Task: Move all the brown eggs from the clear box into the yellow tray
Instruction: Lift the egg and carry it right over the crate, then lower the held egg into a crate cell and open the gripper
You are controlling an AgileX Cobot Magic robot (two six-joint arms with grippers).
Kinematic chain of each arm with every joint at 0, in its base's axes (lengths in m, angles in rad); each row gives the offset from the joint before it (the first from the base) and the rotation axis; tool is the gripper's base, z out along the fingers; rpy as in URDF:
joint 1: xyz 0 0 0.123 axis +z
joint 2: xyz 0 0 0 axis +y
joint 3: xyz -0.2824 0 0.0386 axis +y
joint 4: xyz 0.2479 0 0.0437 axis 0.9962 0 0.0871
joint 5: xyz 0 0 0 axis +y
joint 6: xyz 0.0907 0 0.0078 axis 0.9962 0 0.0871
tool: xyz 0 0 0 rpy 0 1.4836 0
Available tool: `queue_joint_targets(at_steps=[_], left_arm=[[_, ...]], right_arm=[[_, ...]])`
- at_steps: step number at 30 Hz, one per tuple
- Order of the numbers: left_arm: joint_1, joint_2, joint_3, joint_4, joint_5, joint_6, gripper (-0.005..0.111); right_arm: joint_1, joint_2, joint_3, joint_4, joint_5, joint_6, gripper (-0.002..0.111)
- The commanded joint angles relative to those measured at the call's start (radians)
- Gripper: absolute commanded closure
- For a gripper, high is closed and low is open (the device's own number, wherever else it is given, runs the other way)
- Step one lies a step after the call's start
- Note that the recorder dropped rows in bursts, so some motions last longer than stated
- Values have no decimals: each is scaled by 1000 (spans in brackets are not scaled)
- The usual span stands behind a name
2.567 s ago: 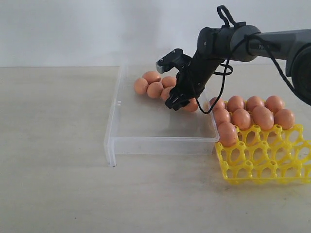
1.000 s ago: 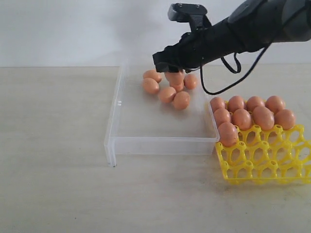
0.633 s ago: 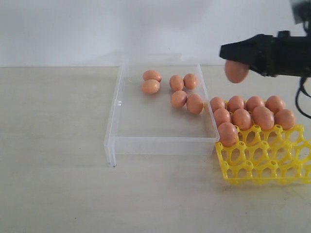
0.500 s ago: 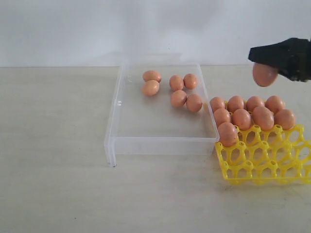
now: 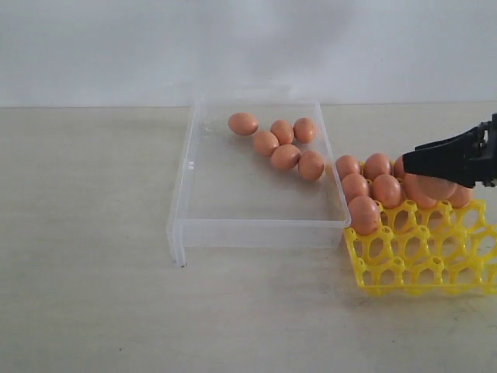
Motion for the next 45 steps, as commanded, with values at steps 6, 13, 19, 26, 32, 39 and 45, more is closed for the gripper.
queue_joint_targets(at_steps=[6,13,19,26,32,39,45], left_arm=[[4,-2,3,-3,-1,2,103],[4,-2,3,-3,-1,2,103],[4,-2,3,-3,-1,2,103],[4,-2,3,-3,-1,2,103],[4,-2,3,-3,-1,2,103],[4,-2,3,-3,-1,2,103],[4,-2,3,-3,-1,2,103]], right_arm=[[-7,179,-4,203,51,-213,108],[-7,304,-4,268,89,-213,108],[6,316,-31,281,89,-213,108],[107,316,-47,206,-33,-213,108],[125,316,-47,204,-82,-213,108],[125,316,-47,169,-49,-213,77],[125,316,-47,182,-44,-213,68]])
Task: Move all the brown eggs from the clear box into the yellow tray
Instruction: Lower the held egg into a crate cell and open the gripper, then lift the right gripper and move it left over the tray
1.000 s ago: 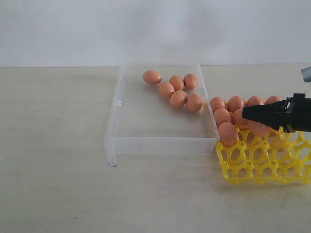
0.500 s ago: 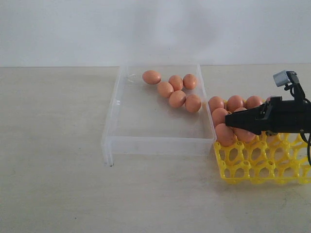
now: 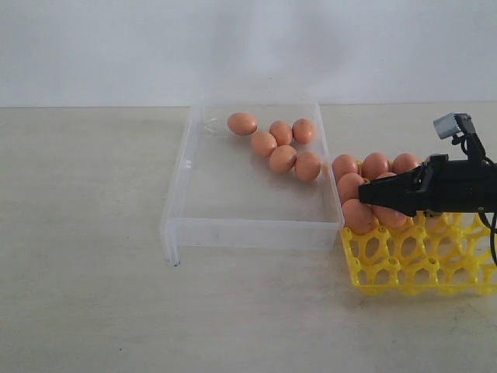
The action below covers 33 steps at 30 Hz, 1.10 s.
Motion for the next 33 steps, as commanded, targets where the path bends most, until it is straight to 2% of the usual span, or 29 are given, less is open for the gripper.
queue_joint_targets(at_steps=[1,6,11,13,14,16,22,26,28,29,33], left_arm=[[4,-2,3,-3,-1,2,103],[4,-2,3,-3,-1,2,103],[4,-2,3,-3,-1,2,103],[4,-2,3,-3,-1,2,103],[4,-2,3,-3,-1,2,103],[4,-2,3,-3,-1,2,103],[4,-2,3,-3,-1,2,103],[4,-2,3,-3,-1,2,103],[4,-2,3,-3,-1,2,103],[4,-2,3,-3,-1,2,103],[4,-2,3,-3,-1,2,103]], right_arm=[[4,-1,3,-14,5,-9,68],[4,-10,-16,4,51,-9,68],[4,-36,-16,-4,-35,-9,67],[4,-36,-16,-14,-50,-9,60],[4,-36,-16,-14,-52,-9,51],[4,-36,-16,-15,-50,-9,46],[4,-55,-16,4,-7,-9,46],[9,-105,-16,89,120,-9,46],[23,-138,-16,139,134,-6,52],[36,-161,-16,139,134,1,60],[136,-279,-16,139,134,5,103]])
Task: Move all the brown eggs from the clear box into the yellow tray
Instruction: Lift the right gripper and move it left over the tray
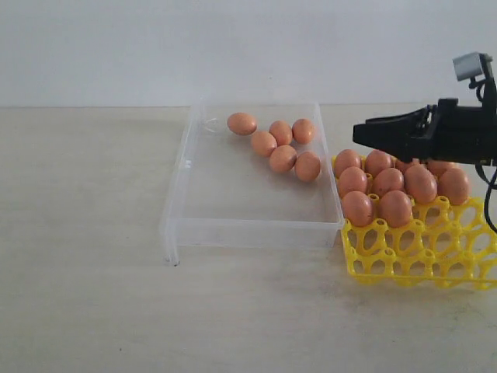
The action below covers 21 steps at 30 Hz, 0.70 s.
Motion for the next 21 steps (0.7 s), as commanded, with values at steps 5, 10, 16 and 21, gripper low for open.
queue_joint_targets(at_steps=[5,10,16,21], left_arm=[[4,-2,3,-3,-1,2,103],[4,-2,3,-3,-1,2,103],[4,-2,3,-3,-1,2,103],[4,-2,3,-3,-1,2,103]], right_arm=[[271,-236,-25,11,-363,-15,109],[547,-290,-138,11,-1290,8,109],[700,-212,-326,11,-1624,-15,109],[695,-117,-398,11,-1512,46,109]])
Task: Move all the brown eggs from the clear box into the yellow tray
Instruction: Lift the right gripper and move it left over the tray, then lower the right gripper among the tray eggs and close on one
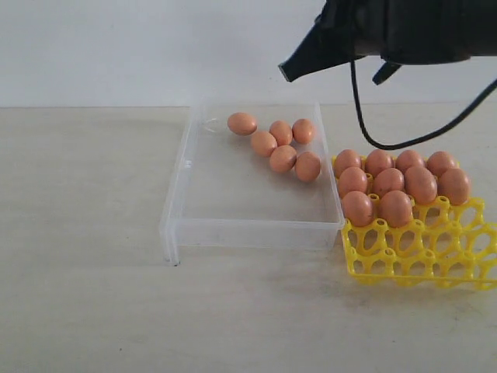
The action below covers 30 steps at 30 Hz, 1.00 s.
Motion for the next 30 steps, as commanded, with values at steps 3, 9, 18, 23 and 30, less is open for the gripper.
queue_joint_targets(at_steps=[3,9,18,23,30], left_arm=[[4,-2,3,-3,-1,2,103],[4,-2,3,-3,-1,2,103],[4,-2,3,-3,-1,2,103],[4,-2,3,-3,-1,2,103],[4,-2,3,-3,-1,2,103]], right_arm=[[-20,125,-51,7,22,180,109],[-145,134,-51,7,333,774,109],[-433,227,-120,-477,1144,1131,109],[-222,289,-420,-1667,1157,1977,109],[-174,554,-849,-1635,1580,1969,108]])
